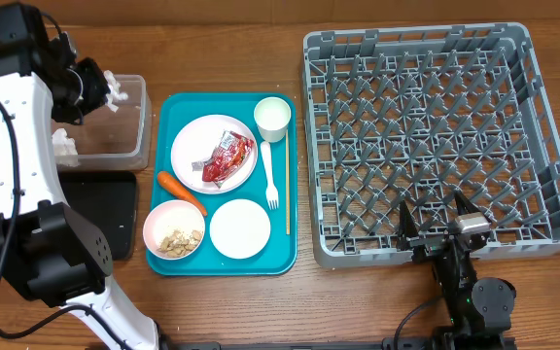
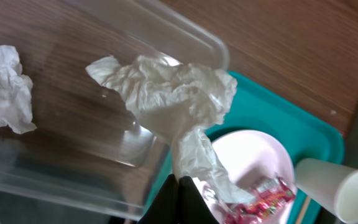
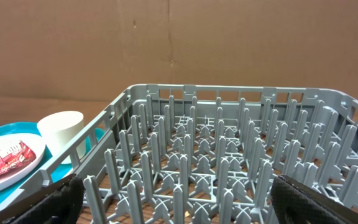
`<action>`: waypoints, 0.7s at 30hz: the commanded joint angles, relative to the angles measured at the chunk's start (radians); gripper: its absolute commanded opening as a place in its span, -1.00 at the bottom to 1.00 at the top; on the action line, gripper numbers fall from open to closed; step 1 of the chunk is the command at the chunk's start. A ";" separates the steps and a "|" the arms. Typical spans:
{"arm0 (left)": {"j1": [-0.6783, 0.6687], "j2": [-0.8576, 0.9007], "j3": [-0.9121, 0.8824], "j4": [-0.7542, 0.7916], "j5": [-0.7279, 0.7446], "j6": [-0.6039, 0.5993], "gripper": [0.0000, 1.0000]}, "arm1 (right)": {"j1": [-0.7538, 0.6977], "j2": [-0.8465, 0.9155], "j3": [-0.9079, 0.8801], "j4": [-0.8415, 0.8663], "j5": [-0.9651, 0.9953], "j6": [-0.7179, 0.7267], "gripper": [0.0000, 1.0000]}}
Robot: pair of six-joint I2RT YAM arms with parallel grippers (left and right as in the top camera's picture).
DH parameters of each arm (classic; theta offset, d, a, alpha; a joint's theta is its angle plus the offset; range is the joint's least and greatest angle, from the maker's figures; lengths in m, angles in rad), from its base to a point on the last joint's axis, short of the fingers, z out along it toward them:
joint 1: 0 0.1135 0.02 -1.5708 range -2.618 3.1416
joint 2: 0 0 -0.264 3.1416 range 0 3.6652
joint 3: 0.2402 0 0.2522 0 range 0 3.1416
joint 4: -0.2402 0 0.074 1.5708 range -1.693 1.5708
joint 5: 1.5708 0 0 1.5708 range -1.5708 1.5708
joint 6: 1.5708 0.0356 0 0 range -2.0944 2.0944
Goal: Sort waste into correct bins and load items into the dishwasher rack
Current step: 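Move the tissue to the clear bin and open the left gripper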
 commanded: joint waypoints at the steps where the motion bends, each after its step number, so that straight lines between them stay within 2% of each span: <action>1: -0.002 -0.013 -0.092 0.064 -0.095 0.018 -0.92 | -0.003 -0.007 -0.011 0.004 -0.005 0.004 1.00; 6: -0.002 -0.012 -0.219 0.180 -0.238 0.018 -0.92 | -0.003 -0.007 -0.011 0.004 -0.005 0.004 1.00; 9: -0.001 -0.012 -0.293 0.265 -0.252 0.018 -0.92 | -0.003 -0.007 -0.011 0.004 -0.005 0.004 1.00; 16: -0.001 -0.012 -0.362 0.359 -0.269 0.014 -0.89 | -0.003 -0.007 -0.011 0.004 -0.005 0.004 1.00; 18: -0.001 -0.012 -0.362 0.368 -0.270 0.014 -0.72 | -0.003 -0.007 -0.011 0.004 -0.005 0.004 1.00; 19: -0.001 -0.012 -0.362 0.372 -0.269 0.014 -0.52 | -0.003 -0.007 -0.011 0.004 -0.005 0.004 1.00; 21: -0.001 -0.012 -0.362 0.377 -0.265 0.014 -0.36 | -0.003 -0.007 -0.011 0.004 -0.005 0.004 0.99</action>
